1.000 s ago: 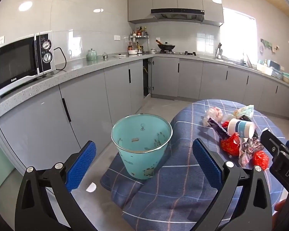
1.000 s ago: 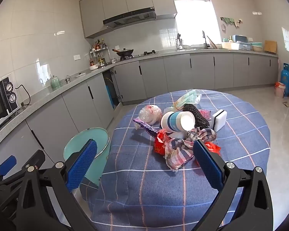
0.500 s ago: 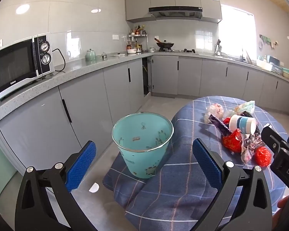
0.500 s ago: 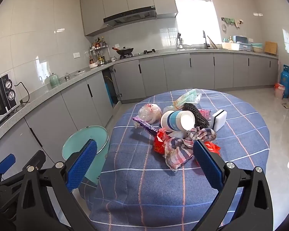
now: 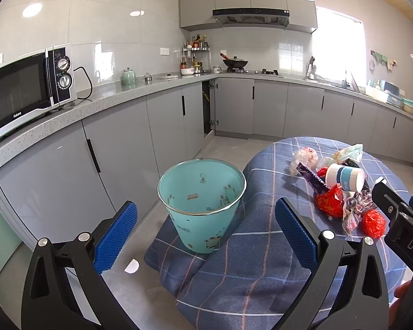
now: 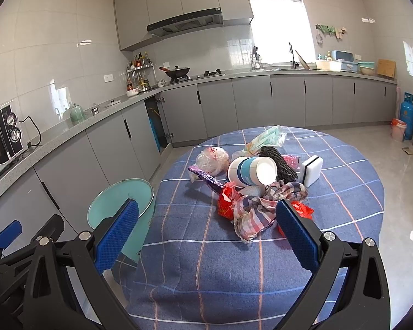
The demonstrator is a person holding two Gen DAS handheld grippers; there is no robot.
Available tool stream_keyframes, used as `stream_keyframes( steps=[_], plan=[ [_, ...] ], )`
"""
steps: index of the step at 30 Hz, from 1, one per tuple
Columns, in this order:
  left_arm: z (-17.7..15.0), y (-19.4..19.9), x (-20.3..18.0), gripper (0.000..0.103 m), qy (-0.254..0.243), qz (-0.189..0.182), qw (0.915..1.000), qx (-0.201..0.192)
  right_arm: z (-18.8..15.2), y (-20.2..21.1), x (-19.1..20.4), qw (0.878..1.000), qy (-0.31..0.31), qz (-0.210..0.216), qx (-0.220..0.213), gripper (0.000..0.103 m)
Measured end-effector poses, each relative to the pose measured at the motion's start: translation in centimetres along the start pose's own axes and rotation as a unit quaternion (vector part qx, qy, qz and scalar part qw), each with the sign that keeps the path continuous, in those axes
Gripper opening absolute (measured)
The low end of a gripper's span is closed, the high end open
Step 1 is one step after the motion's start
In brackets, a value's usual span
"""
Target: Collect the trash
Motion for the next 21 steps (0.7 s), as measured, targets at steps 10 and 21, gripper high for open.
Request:
stream_keyframes(
  steps=[10, 21],
  plan=[
    [-0.02, 0.02, -0.17, 0.099, -0.002, -0.001, 1.0000, 0.001, -0.05, -0.28, 0.08, 1.000, 0.000, 0.000, 0.003, 0.098],
    [0.00, 0.00, -0.20, 0.099, -0.003, -0.002, 1.0000, 0.001, -0.19, -0.45, 0.06, 1.000, 0.000, 0.000, 0.006, 0.098]
  ],
)
Point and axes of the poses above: each gripper's, at about its wrist camera, not at the fingertips, and y roughly against the way its jaws point, x to its left, z to its top, the point moved 8 cm from there along -y, roughly the way its jaws point, and after that the axes turned 15 degrees about x, right-handed, at the moved point
